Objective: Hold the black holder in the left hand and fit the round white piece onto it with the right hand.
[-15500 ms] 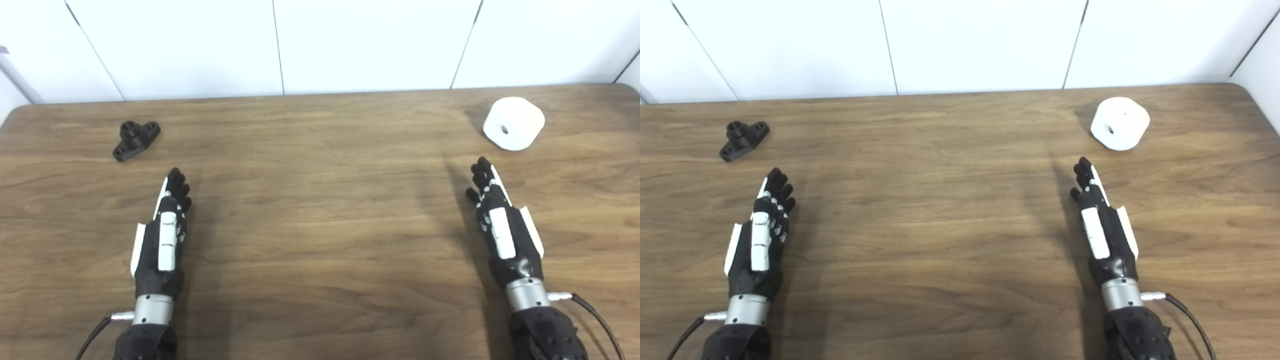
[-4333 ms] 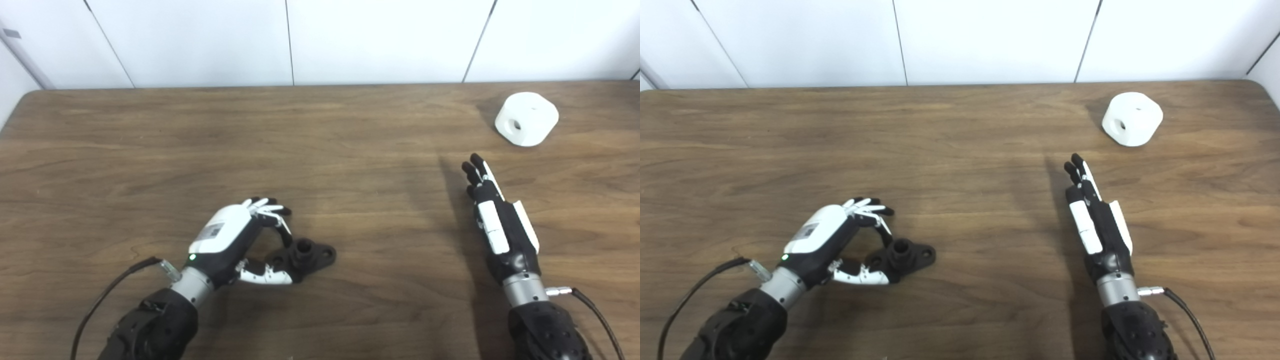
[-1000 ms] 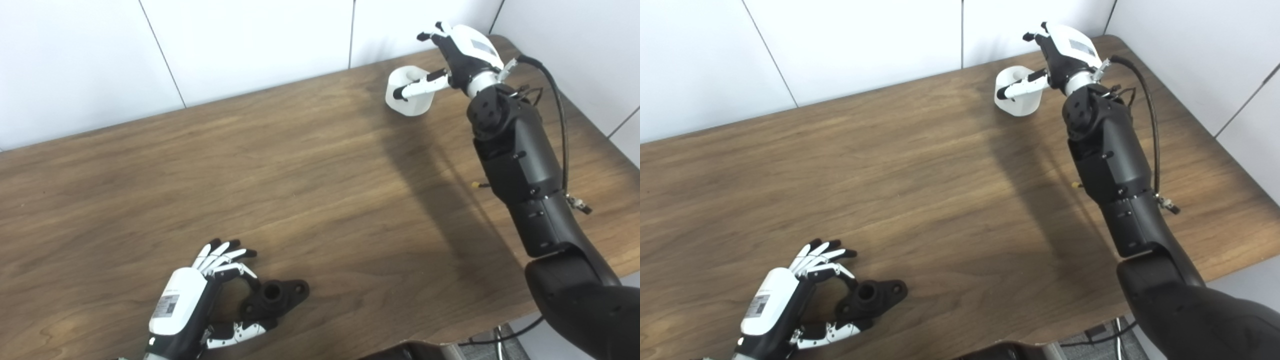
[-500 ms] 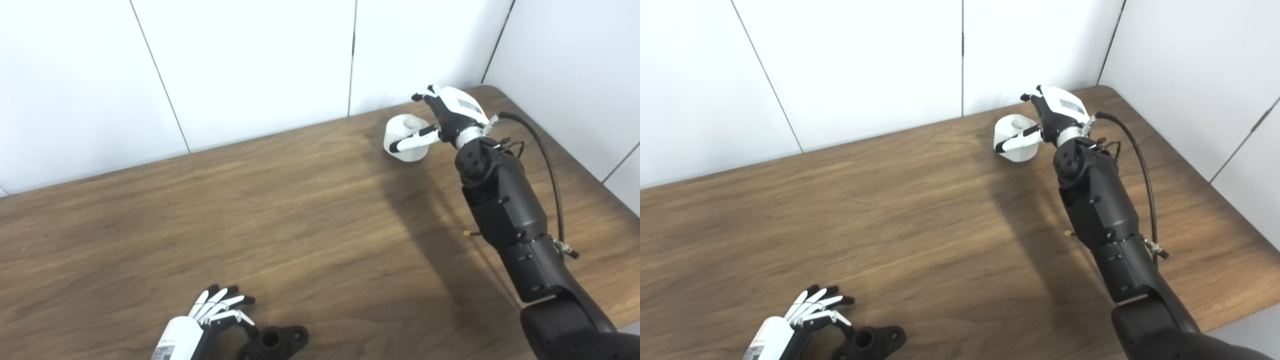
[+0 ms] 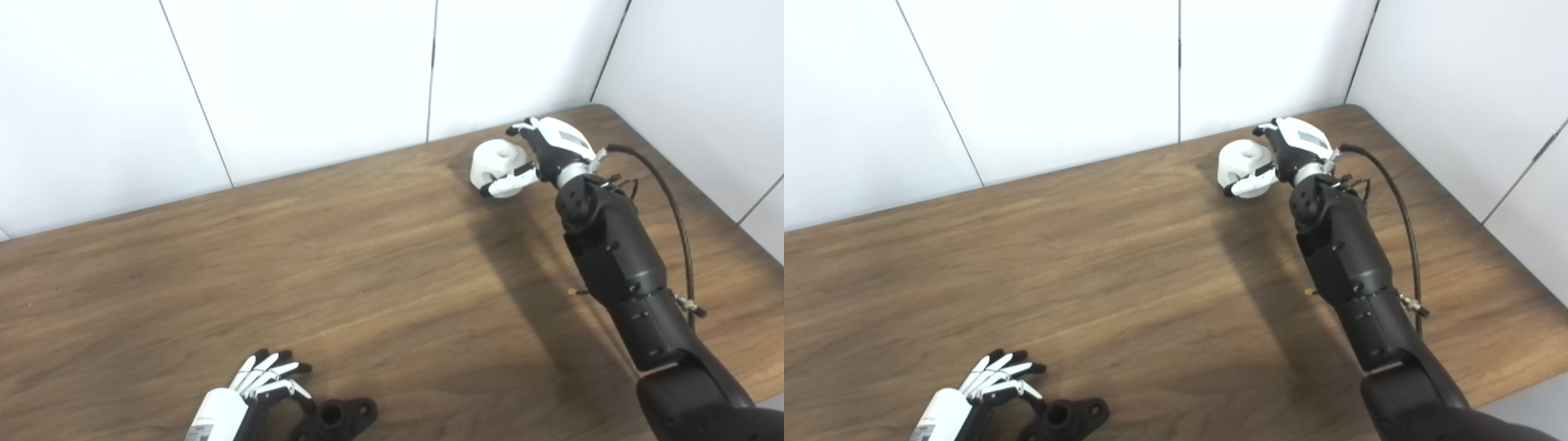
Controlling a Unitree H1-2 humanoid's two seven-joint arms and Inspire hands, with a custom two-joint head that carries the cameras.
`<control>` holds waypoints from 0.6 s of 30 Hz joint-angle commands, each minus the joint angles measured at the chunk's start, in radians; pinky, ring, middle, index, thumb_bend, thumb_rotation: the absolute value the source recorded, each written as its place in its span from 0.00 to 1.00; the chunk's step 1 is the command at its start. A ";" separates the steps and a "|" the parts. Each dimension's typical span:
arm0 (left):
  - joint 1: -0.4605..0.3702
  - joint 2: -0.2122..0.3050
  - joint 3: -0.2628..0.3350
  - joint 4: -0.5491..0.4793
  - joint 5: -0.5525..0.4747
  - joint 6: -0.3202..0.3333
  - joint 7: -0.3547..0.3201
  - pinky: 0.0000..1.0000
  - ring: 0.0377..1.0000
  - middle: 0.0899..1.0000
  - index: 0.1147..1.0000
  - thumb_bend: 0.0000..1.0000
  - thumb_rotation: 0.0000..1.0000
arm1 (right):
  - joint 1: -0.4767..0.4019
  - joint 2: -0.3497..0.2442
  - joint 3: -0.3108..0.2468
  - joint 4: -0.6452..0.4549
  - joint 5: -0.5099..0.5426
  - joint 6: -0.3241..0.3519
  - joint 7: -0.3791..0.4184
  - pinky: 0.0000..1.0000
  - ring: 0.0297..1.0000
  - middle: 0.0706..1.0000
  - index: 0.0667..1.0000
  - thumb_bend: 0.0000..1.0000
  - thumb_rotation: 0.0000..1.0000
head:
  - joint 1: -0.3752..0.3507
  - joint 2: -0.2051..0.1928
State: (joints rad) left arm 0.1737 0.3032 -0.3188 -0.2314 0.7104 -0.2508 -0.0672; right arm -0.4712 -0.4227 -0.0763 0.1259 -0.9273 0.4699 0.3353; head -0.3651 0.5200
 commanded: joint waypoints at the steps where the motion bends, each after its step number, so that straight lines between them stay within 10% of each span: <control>1: 0.015 0.020 0.003 0.038 0.030 0.029 -0.024 0.95 0.88 0.76 0.42 0.52 0.05 | -0.047 -0.015 -0.011 -0.012 -0.014 0.000 -0.038 0.92 1.00 0.98 0.85 0.90 0.39 | -0.001 0.001; 18: 0.017 0.023 0.001 0.041 0.035 0.025 -0.018 0.95 0.89 0.76 0.42 0.52 0.06 | -0.053 -0.025 -0.004 0.030 0.005 0.000 -0.063 0.89 1.00 0.96 0.76 0.88 0.41 | -0.008 -0.006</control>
State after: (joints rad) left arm 0.1727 0.3037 -0.3206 -0.2284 0.7112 -0.2529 -0.0631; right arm -0.4729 -0.4230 -0.0747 0.1735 -0.9179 0.4698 0.2983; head -0.3712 0.5139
